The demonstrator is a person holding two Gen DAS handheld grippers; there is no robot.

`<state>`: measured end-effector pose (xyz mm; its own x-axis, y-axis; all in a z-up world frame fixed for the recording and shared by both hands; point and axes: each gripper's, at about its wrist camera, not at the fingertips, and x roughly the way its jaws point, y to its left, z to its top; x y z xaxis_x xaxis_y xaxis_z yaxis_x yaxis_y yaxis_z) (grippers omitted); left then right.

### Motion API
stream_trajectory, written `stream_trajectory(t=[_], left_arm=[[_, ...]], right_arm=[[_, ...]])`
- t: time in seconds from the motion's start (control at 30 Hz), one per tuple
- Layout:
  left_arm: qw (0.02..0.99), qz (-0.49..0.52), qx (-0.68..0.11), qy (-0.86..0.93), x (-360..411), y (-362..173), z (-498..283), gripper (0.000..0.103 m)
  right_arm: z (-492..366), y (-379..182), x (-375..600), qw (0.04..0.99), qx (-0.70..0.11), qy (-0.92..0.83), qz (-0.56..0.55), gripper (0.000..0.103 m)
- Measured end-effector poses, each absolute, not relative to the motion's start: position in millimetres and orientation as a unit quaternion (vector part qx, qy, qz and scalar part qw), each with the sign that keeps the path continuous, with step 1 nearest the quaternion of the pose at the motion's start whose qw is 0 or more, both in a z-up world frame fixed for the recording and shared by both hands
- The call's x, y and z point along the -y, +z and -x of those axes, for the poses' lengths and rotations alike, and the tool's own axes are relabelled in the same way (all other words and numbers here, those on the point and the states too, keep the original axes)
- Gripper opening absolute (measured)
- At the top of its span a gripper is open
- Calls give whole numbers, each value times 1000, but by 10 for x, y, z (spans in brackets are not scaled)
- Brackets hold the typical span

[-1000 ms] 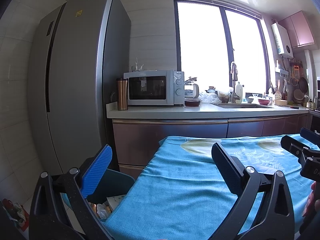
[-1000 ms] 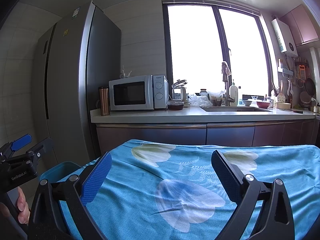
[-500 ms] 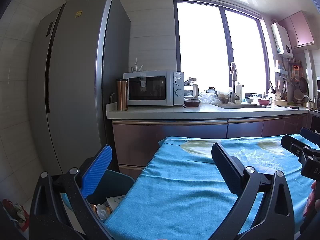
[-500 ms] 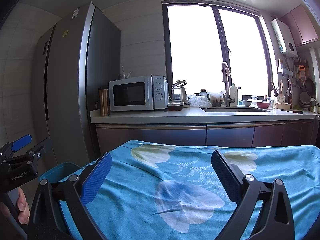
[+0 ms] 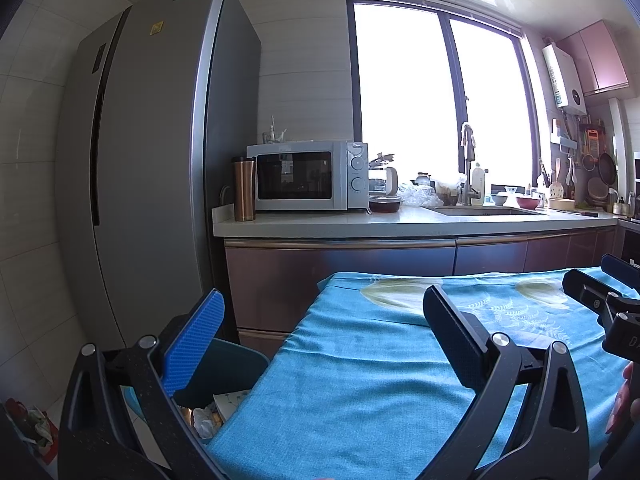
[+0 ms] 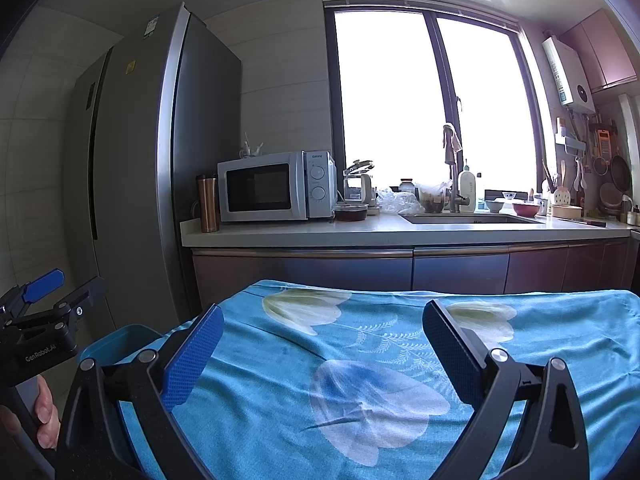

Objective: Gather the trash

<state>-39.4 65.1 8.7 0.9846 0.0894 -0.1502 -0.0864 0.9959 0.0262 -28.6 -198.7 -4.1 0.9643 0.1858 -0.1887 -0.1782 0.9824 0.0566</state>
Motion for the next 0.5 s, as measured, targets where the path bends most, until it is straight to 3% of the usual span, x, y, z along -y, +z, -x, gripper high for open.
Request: stream_trajectory(t=[0.5], left_arm=[[996,-10,-75,45,-644,69,390,98]], right_arm=[[298,-52,1983,991,-96,88,-21,96]])
